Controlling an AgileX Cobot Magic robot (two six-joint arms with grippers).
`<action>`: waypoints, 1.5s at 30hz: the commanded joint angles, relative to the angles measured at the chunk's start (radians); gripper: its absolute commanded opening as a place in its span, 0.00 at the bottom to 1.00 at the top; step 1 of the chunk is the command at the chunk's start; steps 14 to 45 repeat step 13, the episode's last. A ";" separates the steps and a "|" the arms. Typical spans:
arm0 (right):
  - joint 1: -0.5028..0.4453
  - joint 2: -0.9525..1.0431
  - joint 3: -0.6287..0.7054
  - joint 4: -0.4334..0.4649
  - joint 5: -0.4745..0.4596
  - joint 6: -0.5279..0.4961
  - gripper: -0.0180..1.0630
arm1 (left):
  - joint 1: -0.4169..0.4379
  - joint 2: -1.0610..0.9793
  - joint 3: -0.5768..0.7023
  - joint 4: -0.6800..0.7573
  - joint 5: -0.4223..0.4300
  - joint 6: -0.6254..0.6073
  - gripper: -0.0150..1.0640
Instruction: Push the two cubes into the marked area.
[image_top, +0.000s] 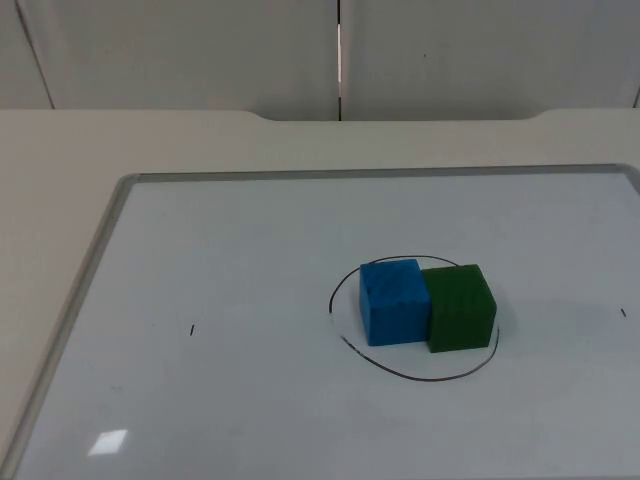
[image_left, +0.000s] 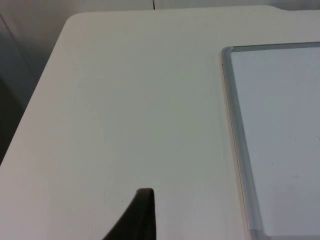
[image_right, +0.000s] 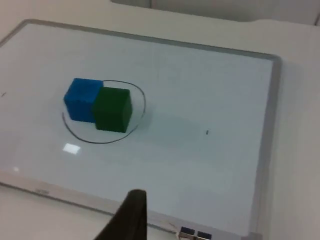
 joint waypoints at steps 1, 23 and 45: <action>-0.062 -0.005 0.001 -0.001 -0.004 0.004 0.99 | 0.002 -0.005 0.005 0.005 -0.008 -0.002 0.99; -0.230 -0.005 0.001 -0.001 -0.004 0.004 0.99 | 0.002 -0.005 0.005 0.005 -0.008 -0.002 0.99; -0.230 -0.005 0.001 -0.001 -0.004 0.004 0.99 | 0.002 -0.005 0.005 0.005 -0.008 -0.002 0.99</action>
